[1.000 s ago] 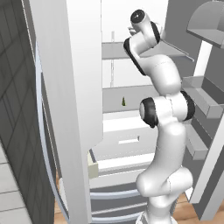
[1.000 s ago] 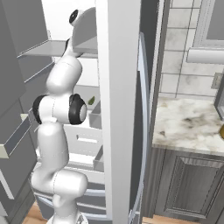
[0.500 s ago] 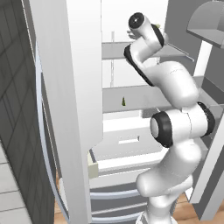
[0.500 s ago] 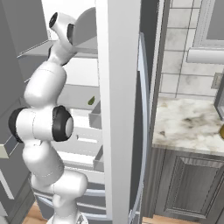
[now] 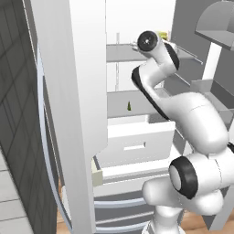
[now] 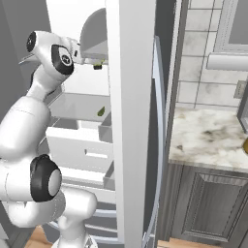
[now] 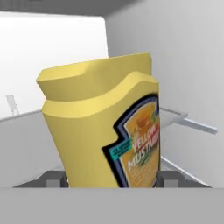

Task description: Move the lemon wedge and mustard from the top shelf to the second highest shelf to make space. Then, place the pitcher from the counter on the cleared top shelf.

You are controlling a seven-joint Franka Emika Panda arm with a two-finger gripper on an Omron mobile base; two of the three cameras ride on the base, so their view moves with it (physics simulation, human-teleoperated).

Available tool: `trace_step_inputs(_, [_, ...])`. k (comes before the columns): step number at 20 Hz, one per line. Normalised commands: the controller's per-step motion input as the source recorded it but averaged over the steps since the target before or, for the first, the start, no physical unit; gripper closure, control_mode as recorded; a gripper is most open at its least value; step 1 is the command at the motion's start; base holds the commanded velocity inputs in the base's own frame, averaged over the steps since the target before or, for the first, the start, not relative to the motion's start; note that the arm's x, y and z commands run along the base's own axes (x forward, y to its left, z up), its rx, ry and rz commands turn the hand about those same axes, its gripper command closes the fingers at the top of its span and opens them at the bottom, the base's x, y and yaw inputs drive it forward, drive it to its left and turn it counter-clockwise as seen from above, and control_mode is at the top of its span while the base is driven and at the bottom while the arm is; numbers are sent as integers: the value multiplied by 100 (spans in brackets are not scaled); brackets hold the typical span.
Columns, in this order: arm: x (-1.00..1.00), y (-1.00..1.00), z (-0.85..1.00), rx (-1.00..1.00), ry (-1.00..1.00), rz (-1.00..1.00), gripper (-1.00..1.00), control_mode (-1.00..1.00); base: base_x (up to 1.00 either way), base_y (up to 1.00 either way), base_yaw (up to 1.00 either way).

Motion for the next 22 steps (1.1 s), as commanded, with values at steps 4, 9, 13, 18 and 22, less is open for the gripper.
trace_step_inputs(4, [-100, 18, -8, 0, -4, 15, 100, -100, 0, 0, 0])
trace_step_inputs(9, [-100, 14, -22, 0, -3, 15, 100, -100, 0, 0, 0])
trace_step_inputs(13, [-100, 15, -34, 0, -4, 13, 100, -100, 0, 0, 0])
trace_step_inputs(18, [-89, 13, -57, 0, -3, 13, 100, -100, 0, 0, 0])
trace_step_inputs(22, [-52, 13, -64, 0, 0, 11, 100, -100, 0, 0, 0])
